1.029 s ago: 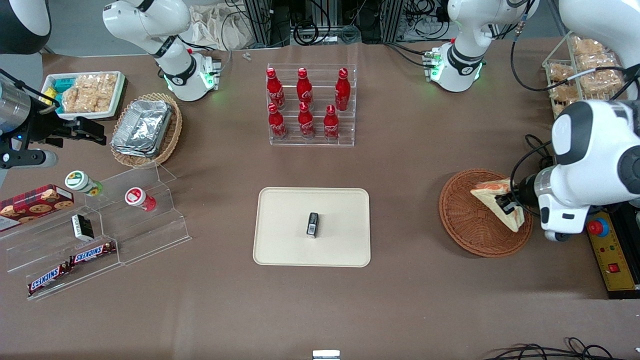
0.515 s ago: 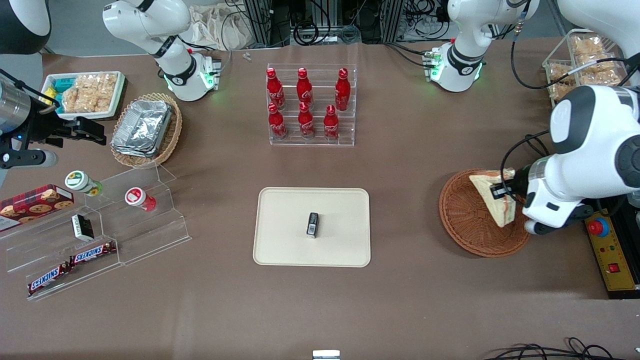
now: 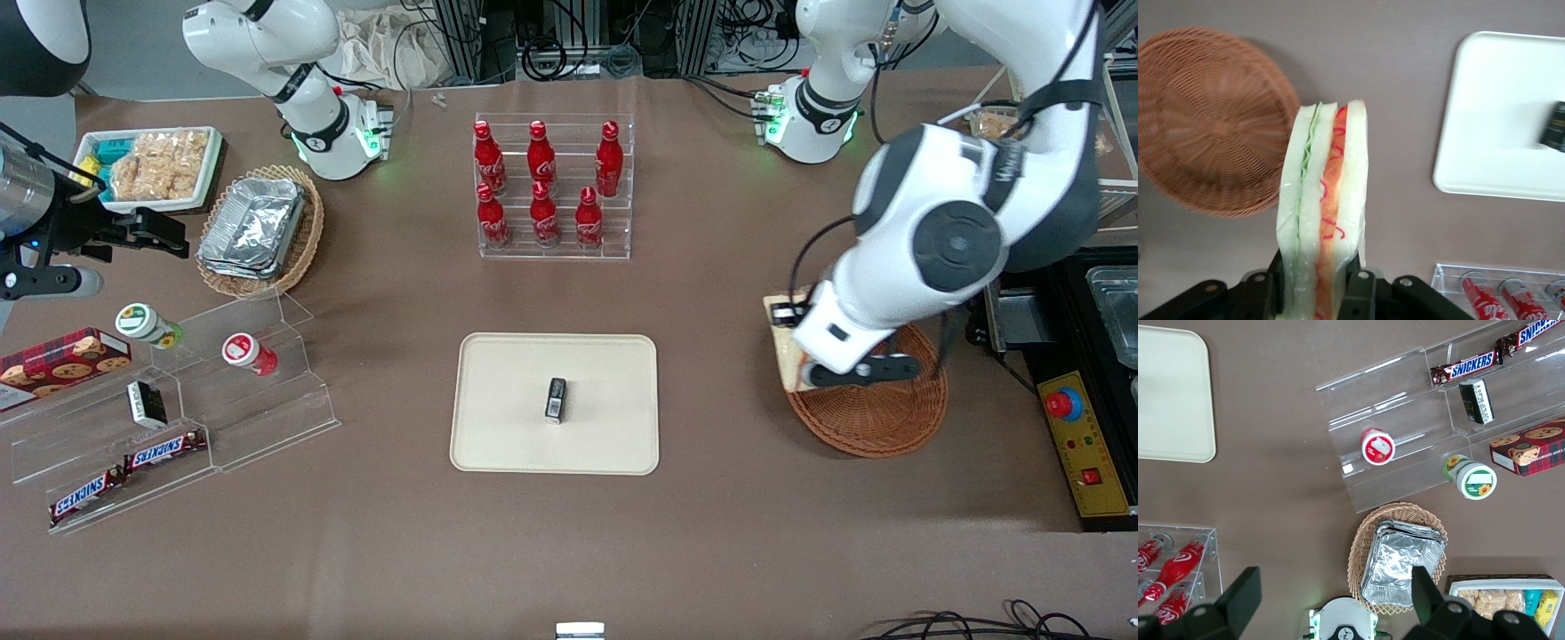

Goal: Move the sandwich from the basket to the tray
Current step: 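Carry the sandwich over to the cream tray beside the black box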

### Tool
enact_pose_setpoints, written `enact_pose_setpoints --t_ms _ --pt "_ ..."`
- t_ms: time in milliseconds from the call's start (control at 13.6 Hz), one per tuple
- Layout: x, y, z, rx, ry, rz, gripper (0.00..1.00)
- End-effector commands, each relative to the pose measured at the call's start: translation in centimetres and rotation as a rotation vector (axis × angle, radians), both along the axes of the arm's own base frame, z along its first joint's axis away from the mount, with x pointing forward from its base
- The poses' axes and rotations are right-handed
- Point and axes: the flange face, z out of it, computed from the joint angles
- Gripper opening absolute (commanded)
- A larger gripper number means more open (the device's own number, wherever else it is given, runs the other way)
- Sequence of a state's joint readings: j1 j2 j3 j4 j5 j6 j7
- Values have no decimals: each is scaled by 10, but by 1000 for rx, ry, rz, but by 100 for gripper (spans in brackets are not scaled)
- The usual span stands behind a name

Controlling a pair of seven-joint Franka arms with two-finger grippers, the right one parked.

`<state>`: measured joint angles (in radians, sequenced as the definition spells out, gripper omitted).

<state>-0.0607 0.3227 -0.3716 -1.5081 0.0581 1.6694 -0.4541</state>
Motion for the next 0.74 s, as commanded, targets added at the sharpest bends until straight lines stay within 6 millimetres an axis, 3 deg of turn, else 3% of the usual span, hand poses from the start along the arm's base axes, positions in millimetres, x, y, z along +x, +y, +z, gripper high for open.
enact_pose_setpoints --t_ms 0,221,441,662 --pt "9 -37 -25 -40 -27 -27 38" --pt "10 -77 -72 -76 -26 -78 38" --pt "-3 -133 -111 -91 -57 -159 38" --pt "-9 -163 -154 -98 -79 -171 38"
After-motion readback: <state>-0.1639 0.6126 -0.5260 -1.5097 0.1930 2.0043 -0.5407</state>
